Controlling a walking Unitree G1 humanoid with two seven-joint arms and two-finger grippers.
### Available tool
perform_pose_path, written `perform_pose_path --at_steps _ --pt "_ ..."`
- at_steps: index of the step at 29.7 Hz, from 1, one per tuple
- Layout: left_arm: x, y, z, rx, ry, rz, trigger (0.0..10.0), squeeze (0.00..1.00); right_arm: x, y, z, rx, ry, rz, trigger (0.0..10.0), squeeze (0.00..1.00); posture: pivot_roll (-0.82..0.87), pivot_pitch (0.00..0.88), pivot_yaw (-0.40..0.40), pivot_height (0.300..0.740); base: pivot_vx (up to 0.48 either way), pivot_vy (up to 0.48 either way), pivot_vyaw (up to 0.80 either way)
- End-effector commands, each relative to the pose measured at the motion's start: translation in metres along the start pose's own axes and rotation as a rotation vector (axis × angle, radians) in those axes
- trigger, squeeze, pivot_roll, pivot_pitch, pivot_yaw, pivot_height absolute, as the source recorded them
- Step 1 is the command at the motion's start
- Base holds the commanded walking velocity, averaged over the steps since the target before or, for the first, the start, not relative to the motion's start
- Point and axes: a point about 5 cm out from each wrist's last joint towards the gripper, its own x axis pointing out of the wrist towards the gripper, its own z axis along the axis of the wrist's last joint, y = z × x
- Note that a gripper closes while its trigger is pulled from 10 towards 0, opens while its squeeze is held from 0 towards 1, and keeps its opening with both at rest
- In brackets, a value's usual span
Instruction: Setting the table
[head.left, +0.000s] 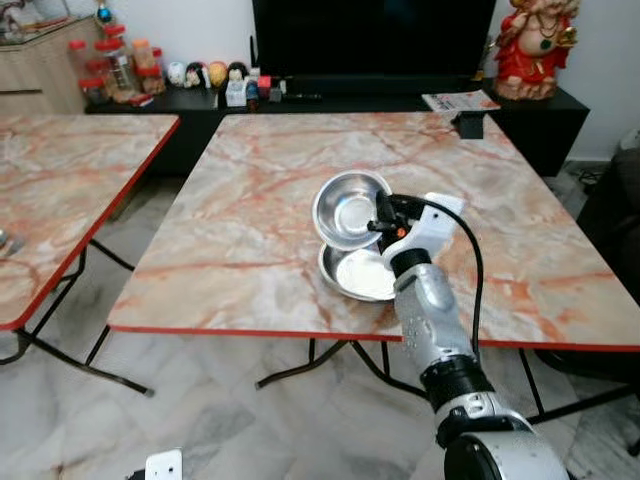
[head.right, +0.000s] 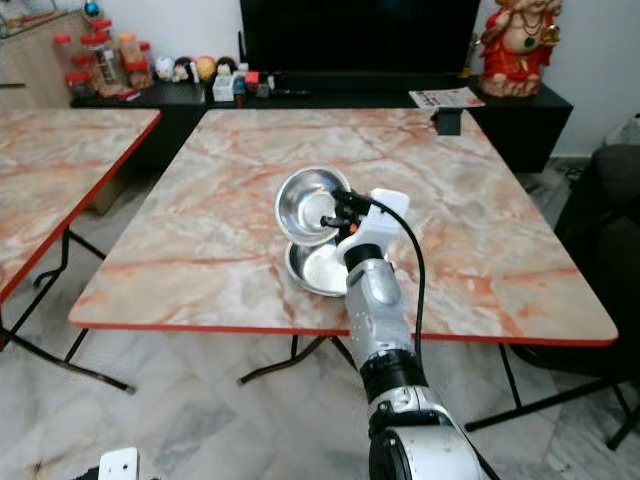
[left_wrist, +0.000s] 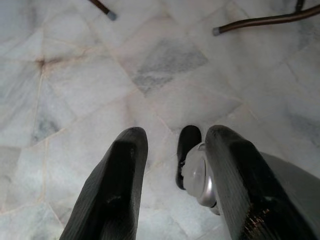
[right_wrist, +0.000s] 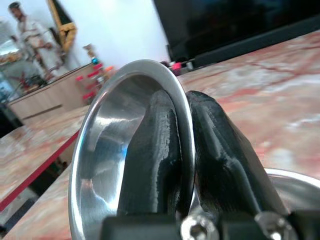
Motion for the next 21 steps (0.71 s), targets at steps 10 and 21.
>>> perform_pose_path --at_steps 10,21 --pt "0.0006 0.0009 0.0010 0.011 0.001 0.009 10.0 0.00 0.0026 0.0059 0.0041 -0.020 0.000 0.034 10.0 0.00 0.01 0.000 0.002 0.732 0.000 -0.409 0.00" --pt "0.0006 0.0027 0.0015 0.001 -0.003 0.019 10.0 0.00 0.0028 0.0057 0.0039 -0.023 0.006 0.035 10.0 0.00 0.01 0.000 0.001 0.732 0.000 -0.078 0.00"
